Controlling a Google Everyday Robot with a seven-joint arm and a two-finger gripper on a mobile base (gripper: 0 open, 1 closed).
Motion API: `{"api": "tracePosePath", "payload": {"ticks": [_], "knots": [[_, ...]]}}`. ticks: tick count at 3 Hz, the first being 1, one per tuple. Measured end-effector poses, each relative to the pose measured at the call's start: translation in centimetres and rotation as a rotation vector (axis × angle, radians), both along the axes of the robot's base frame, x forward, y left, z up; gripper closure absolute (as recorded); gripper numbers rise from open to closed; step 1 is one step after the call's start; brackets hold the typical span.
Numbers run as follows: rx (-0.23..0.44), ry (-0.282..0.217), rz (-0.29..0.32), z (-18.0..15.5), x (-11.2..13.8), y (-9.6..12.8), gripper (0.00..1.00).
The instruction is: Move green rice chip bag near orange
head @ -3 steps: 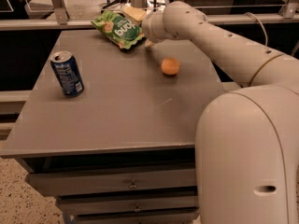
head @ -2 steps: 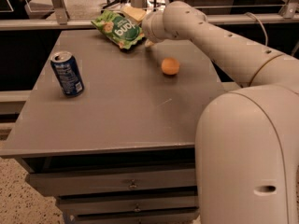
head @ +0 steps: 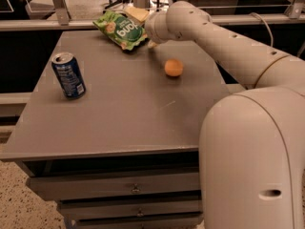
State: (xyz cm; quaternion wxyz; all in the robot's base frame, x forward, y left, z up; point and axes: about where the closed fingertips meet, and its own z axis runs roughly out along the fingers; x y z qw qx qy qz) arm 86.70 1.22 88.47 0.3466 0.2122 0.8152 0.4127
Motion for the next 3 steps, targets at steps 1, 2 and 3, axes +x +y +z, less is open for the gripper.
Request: {"api": "tracePosePath", "payload": {"ticks": [1, 2, 3], "knots": [[0.0, 0.0, 0.0, 0.0, 0.0, 0.0, 0.0], [0.0, 0.0, 0.0, 0.0, 0.0, 0.0, 0.0], [0.034, -0.043, 0.126, 2.2, -1.9, 4.4, 0.0]]}}
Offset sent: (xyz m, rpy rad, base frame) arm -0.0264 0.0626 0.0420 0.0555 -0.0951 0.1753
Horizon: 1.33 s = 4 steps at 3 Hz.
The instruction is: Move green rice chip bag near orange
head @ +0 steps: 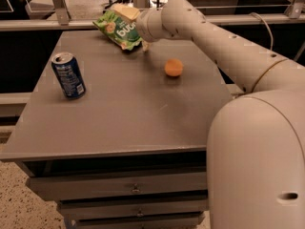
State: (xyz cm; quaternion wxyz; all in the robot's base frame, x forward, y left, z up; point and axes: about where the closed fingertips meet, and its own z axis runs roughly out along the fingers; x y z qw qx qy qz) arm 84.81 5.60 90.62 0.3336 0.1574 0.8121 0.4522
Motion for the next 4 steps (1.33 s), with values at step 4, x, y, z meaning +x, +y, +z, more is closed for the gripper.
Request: {"api": "tracePosePath", "payload": {"ticks": [4], "knots": [[0.052, -0.037, 0.117, 1.8, -1.7, 4.5, 0.0]]}}
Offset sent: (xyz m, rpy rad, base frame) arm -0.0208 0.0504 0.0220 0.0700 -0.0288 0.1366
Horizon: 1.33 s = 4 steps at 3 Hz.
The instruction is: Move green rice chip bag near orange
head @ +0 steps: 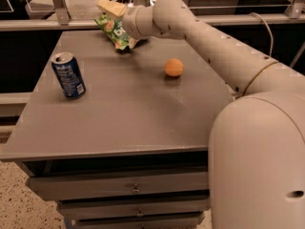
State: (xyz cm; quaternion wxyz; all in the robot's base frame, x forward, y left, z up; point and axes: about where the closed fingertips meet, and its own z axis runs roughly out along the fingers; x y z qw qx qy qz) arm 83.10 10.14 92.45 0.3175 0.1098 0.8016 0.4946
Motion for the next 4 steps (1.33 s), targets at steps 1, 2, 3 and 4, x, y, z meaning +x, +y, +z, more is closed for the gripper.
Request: {"api": "tracePosePath", "payload": {"ticks": [1, 2, 3, 4], "knots": [[0.047, -0.026, -0.029, 0.9, 0.5, -0.5, 0.0], [0.05, -0.108, -0.042, 3.2, 0.9, -0.5, 0.0], [-0.081, -0.221, -0.045, 4.4, 1.3, -0.1, 0.0], [-0.278, -0.368, -0.038, 5.9, 2.2, 0.0, 0.0]]}}
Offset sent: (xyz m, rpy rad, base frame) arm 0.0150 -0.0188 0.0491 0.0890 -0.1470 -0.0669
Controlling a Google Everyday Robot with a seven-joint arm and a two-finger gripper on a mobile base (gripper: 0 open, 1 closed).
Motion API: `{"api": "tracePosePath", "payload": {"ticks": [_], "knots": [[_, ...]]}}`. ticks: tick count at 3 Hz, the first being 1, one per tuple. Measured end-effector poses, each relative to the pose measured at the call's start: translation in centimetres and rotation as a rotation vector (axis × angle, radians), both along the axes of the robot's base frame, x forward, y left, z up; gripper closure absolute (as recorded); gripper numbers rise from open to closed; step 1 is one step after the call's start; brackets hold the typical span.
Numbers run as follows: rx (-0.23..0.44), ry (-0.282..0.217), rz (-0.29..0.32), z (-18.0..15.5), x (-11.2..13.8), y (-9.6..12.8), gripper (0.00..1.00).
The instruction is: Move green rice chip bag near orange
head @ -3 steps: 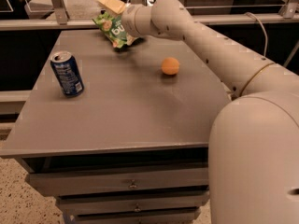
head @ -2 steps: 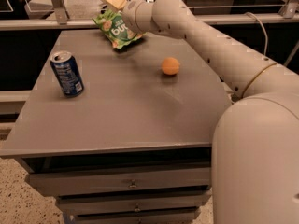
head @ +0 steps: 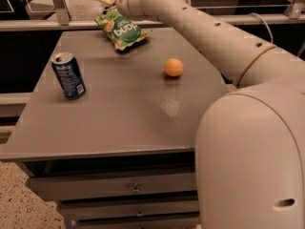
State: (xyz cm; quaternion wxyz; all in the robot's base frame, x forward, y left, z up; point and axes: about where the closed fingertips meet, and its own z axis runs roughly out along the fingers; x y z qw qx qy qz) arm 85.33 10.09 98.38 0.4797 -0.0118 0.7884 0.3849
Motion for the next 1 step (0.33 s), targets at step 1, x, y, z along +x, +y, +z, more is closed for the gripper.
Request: {"api": "tracePosePath", "payload": {"ticks": [1], "knots": [[0.017, 0.012, 0.004, -0.17, -0.13, 0.27, 0.0]]}}
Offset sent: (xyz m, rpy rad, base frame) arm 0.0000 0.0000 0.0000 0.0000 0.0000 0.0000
